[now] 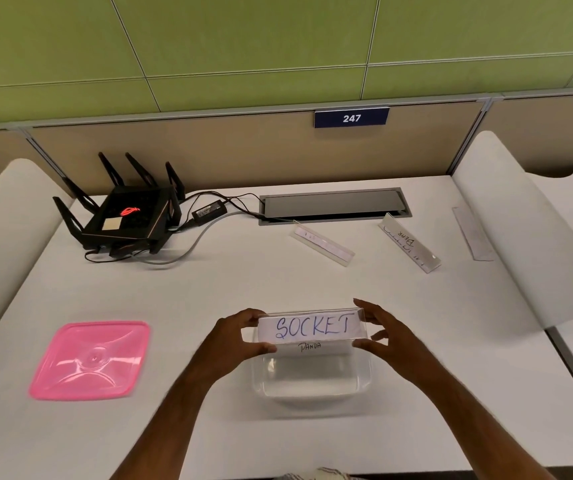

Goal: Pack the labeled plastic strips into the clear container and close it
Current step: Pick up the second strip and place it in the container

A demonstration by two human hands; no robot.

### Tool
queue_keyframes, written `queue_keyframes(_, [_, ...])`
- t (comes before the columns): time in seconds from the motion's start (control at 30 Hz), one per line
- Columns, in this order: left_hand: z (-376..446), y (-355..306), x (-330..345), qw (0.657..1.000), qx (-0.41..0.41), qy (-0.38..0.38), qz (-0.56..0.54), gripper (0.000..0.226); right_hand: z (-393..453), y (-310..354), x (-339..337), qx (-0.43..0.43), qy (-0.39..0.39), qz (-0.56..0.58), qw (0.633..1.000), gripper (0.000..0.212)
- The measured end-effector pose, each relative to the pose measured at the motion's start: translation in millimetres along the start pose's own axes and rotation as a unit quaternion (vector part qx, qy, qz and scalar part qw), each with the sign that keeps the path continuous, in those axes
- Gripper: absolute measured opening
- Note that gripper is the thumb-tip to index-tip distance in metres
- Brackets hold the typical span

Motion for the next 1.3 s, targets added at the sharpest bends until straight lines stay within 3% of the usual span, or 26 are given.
queue_keyframes(0.53, [-3.5, -5.7, -1.7, 1.000, -0.005, -0.007, 0.029, 0.062, 0.8, -4.0, -1.2, 0.006, 0.010, -0.013, 1.000, 0.080])
queue_keyframes(0.7, [-2.7, -4.0, -0.6, 0.995, 0.006, -0.010, 0.096, 0.062, 0.3, -3.9, -2.8, 0.001, 0.018, -0.023, 1.000, 0.063])
queue_keyframes(0.87, [-3.9, -0.4, 8.2, 0.985, 0.022, -0.004, 0.169, 0.068, -3.3, -3.2, -1.3, -0.014, 0.073, -0.084, 0.994, 0.053])
queue_keyframes(1.03, [-3.3, 4.9, 20.1, 0.973, 0.043, -0.002, 0.227, 0.070, -8.1, 1.1, 2.2, -0.047, 0.119, -0.202, 0.971, 0.068])
queue_keyframes(1.17, [-3.8, 1.7, 24.7, 0.958, 0.093, -0.007, 0.273, 0.070, -6.0, 2.4, 7.8, -0.101, 0.154, -0.296, 0.937, 0.070])
queue_keyframes(1.3, [-4.5, 3.0, 28.0, 0.951, 0.080, 0.006, 0.300, 0.068, -4.8, 0.6, 14.5, -0.121, 0.166, -0.335, 0.919, 0.069])
Point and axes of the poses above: each hand's wrist, its own z-axis towards the middle knuckle, its own x-axis out of the palm, y = z × x, the point moved 2 cm from there along z, towards the middle knuckle, and after that the axes turned 8 degrees about -x, right-handed, at the moved point
